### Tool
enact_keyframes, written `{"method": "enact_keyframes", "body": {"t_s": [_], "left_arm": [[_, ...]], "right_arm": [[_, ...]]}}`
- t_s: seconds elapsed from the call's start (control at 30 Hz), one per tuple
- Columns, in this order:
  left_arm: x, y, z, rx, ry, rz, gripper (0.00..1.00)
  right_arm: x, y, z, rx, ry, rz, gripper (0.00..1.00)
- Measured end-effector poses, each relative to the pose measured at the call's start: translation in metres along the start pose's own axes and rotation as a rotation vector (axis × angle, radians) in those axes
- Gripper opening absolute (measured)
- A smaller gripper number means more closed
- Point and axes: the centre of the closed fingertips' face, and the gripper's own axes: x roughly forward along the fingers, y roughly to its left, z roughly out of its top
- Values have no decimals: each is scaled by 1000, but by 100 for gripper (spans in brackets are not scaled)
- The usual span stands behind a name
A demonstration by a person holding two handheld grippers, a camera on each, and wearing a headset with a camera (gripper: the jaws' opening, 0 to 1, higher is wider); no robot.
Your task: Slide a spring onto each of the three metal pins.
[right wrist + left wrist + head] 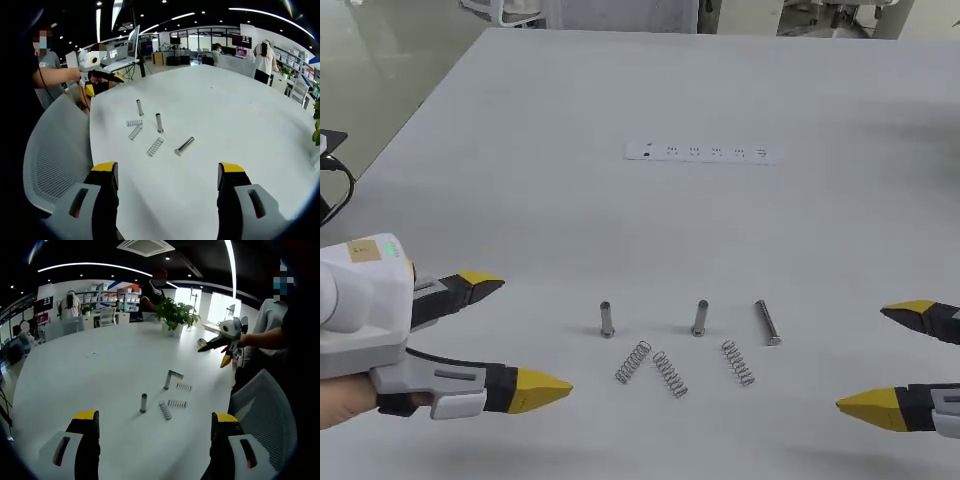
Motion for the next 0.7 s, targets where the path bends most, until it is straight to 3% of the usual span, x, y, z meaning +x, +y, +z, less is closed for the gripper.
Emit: {"method": "enact_keyframes", "body": {"t_s": [0.3,0.7], "left_arm": [[2,1,0,0,0,-2,89],[4,-2,-9,-21,12,-10,88]], "right_arm": [[0,-1,-1,6,2,-1,82],[1,-2,-3,9,8,2,81]]}}
